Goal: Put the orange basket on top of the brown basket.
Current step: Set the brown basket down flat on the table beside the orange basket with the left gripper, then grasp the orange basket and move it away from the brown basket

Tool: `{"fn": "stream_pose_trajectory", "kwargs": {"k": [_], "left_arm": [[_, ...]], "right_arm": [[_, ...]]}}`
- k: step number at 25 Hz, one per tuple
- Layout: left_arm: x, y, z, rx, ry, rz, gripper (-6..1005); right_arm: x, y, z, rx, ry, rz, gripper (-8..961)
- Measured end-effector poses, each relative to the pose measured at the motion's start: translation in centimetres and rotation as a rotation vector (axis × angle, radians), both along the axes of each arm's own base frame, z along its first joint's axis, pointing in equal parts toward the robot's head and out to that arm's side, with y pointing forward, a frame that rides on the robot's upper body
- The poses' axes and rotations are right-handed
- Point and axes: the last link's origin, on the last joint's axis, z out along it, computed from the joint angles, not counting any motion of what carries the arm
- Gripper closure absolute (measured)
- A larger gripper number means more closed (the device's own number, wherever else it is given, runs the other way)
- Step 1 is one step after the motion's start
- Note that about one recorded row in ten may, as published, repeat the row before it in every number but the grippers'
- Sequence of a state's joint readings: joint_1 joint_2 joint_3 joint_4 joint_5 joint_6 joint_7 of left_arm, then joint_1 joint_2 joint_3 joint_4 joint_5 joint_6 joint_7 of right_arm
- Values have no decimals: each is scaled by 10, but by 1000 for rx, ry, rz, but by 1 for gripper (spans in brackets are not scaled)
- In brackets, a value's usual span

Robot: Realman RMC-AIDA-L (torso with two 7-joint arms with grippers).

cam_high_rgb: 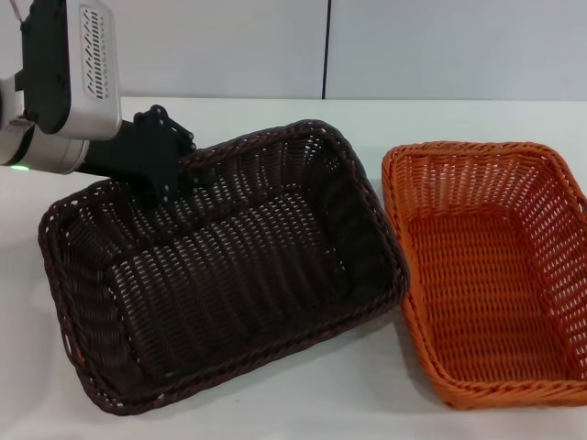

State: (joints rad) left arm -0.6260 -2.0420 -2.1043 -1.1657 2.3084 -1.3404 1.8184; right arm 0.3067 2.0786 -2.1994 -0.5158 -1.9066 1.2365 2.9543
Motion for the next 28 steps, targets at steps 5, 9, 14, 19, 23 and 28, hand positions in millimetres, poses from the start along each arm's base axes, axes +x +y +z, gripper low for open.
{"fn": "stream_pose_trajectory", "kwargs": {"k": [5, 9, 14, 19, 23, 28], "left_arm": [[6, 3, -1, 13, -50, 43, 769], [5, 2, -5, 7, -58, 55, 769], [5, 0, -11, -8, -53, 59, 761], [9, 0, -5, 37, -54, 28, 646], [26, 13, 19, 270, -156, -26, 491], [39, 10, 33, 623, -277, -100, 293]], "right_arm": [[1, -1, 0, 0, -1, -4, 245], [1, -1, 0, -1, -3, -1, 245], [-1, -1, 1, 3, -6, 7, 245], [-1, -1, 1, 5, -7, 7, 245], [0, -3, 1, 8, -3, 4, 245], [1, -5, 0, 10, 2, -2, 245]]}}
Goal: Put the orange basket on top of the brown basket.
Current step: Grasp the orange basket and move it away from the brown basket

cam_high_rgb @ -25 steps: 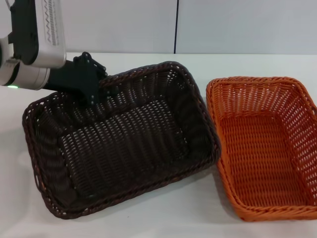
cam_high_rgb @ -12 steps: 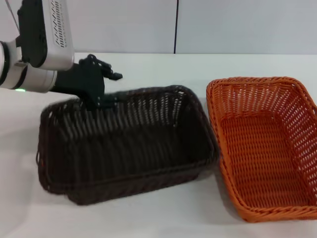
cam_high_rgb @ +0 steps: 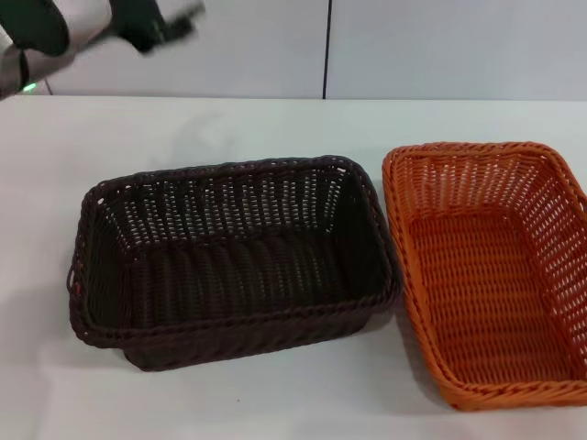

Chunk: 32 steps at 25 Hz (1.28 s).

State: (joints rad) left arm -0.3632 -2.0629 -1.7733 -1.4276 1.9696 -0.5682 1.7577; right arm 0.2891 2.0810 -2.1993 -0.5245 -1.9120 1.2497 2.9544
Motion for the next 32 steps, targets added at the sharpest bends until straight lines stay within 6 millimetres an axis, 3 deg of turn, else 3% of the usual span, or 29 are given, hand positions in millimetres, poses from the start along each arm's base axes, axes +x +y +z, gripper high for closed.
{"fn": "stream_pose_trajectory", "kwargs": {"k": [2, 4, 6, 8, 9, 10, 12, 13, 14, 15, 16, 17, 20, 21, 22, 24, 25, 29, 30, 32], "left_arm": [[8, -3, -1, 190, -28, -8, 220], [19, -13, -6, 435, -96, -13, 222], [21, -21, -10, 531, -142, -15, 223], [17, -36, -9, 680, -240, -32, 225], [4, -59, -9, 778, -385, -63, 225], [4, -59, -9, 778, -385, -63, 225], [-18, -84, -13, 793, -584, -95, 225], [-45, -100, -18, 768, -730, -88, 225], [-74, -110, -24, 749, -805, -38, 225], [-74, -110, -24, 749, -805, -38, 225], [-96, -118, -28, 740, -851, 9, 225], [-96, -118, -28, 740, -851, 9, 225], [-154, -140, -38, 750, -888, 169, 225], [-166, -147, -41, 753, -885, 201, 225], [-185, -161, -43, 768, -901, 261, 225], [-199, -175, -48, 782, -897, 318, 226], [-199, -175, -48, 782, -897, 318, 226], [-216, -193, -53, 801, -849, 384, 226], [-216, -193, -53, 801, -849, 384, 226], [-221, -195, -53, 803, -828, 395, 226]], "right_arm": [[0, 0, 0, 0, 0, 0, 245], [-3, 2, 0, -3, -2, 11, 245], [-5, 4, -1, -5, -4, 17, 245], [-9, 8, -1, -10, -8, 35, 245], [-18, 12, -3, -20, -12, 67, 245], [-18, 12, -3, -20, -12, 67, 245], [-31, 18, -7, -50, -26, 125, 245], [-39, 20, -9, -71, -37, 157, 245], [-59, 27, -15, -157, -61, 241, 245], [-59, 27, -15, -157, -61, 241, 245], [-70, 30, -16, -199, -68, 278, 245], [-83, 34, -17, -251, -71, 316, 245], [-135, 52, -9, -440, -115, 417, 245], [-135, 52, -9, -440, -115, 417, 245], [-153, 57, -4, -496, -140, 433, 245], [-191, 68, 8, -654, -220, 406, 245], [-191, 68, 8, -654, -220, 406, 245], [-246, 75, 37, -917, -397, 273, 246], [-246, 75, 37, -917, -397, 273, 246], [-257, 67, 48, -1097, -492, 179, 246]]}}
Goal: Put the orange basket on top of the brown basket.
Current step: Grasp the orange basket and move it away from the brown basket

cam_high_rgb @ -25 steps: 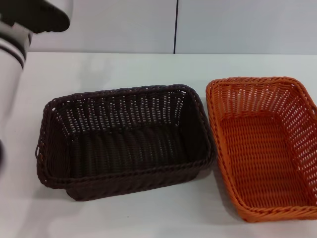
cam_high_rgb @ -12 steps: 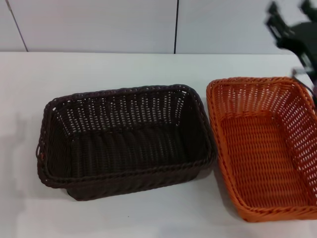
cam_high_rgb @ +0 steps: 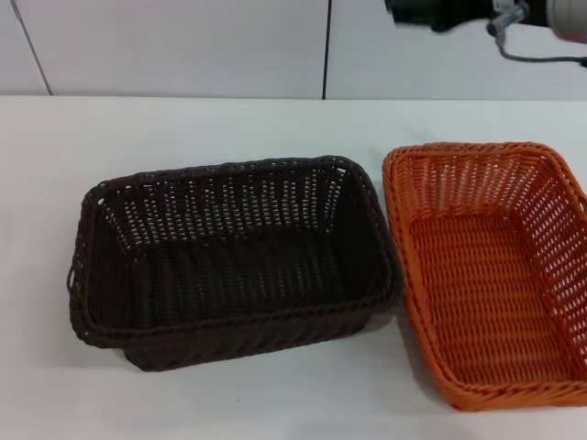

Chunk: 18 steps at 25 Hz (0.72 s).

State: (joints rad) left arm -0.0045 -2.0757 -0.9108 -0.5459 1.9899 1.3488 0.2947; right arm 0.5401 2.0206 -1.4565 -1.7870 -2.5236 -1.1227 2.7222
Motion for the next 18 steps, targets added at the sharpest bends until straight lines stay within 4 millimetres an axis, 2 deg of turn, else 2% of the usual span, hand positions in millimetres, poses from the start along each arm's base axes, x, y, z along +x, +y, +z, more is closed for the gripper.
{"fn": "stream_pose_trajectory", "kwargs": {"k": [3, 4, 7, 8, 12, 18], "left_arm": [[-5, -2, 1, -8, 13, 21, 226], [-7, -2, 1, -8, 16, 28, 226], [-15, -4, 5, 6, 18, 68, 226], [-15, -4, 5, 6, 18, 68, 226], [-19, -5, 7, 35, 4, 94, 226], [-18, -3, 8, 46, -6, 98, 226]], "right_arm": [[0, -17, 4, -179, -130, -40, 246], [0, -17, 4, -179, -130, -40, 246], [9, -45, -1, -394, -275, -80, 246], [9, -45, -1, -394, -275, -80, 246], [25, -73, -2, -547, -377, -130, 246], [36, -95, -2, -630, -394, -153, 246]]}}
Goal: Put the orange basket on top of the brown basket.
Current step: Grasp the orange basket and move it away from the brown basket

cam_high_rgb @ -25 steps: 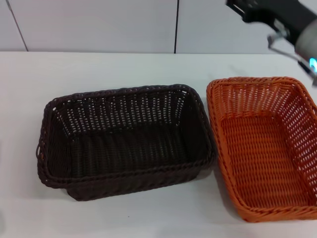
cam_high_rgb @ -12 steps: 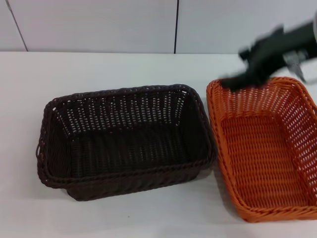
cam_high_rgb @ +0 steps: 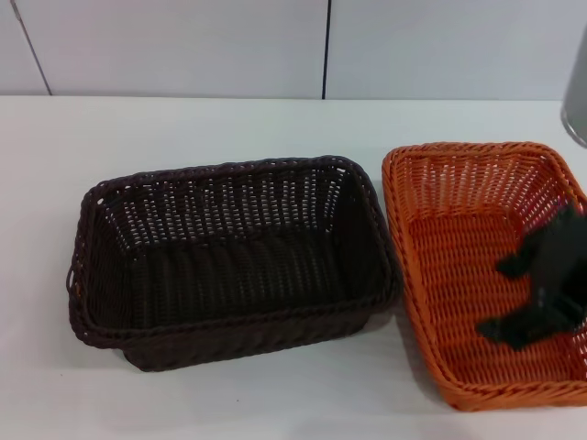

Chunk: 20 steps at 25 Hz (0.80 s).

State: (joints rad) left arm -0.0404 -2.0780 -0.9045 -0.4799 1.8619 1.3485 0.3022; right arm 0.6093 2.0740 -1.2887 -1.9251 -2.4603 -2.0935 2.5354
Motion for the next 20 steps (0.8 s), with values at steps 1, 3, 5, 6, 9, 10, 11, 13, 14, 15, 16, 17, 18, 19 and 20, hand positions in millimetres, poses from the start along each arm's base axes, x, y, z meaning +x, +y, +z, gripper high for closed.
{"fn": "stream_pose_trajectory", "kwargs": {"k": [1, 3, 5, 6, 9, 10, 11, 13, 14, 15, 16, 17, 18, 19, 20], "left_arm": [[0, 0, 0, 2, -2, 1, 226], [0, 1, 0, 6, -5, 5, 227], [0, 1, 0, 6, -5, 5, 227], [-1, 1, 0, 9, -11, 10, 227], [-3, 1, 0, 12, -20, 23, 227], [-3, 1, 0, 12, -21, 23, 227], [-3, 1, 0, 12, -21, 23, 227], [-3, 1, -1, 10, -20, 22, 227], [-3, 1, -2, 4, -21, 23, 227], [-3, 1, -2, 4, -21, 23, 227], [-2, 1, -3, 0, -21, 21, 227], [-2, 1, -3, -2, -22, 20, 227], [-2, 1, -4, -5, -22, 20, 227], [-2, 1, -4, -6, -22, 20, 227], [-2, 1, -4, -6, -22, 20, 228]], "right_arm": [[0, -4, 0, -17, 4, -3, 246], [3, -11, 1, -35, 5, -11, 246], [6, -15, 1, -40, 1, -22, 246], [8, -16, 1, -44, -2, -28, 246], [15, -21, -6, -78, -24, -50, 246], [15, -21, -6, -78, -24, -50, 246], [17, -21, -7, -84, -31, -54, 246], [21, -21, -10, -99, -48, -68, 246], [25, -20, -14, -109, -66, -80, 246], [25, -20, -14, -109, -66, -80, 248], [27, -19, -15, -112, -74, -85, 249], [30, -17, -16, -109, -85, -90, 251], [33, -15, -17, -106, -99, -96, 252], [38, -12, -20, -102, -120, -105, 254], [38, -12, -20, -102, -120, -105, 256]]}}
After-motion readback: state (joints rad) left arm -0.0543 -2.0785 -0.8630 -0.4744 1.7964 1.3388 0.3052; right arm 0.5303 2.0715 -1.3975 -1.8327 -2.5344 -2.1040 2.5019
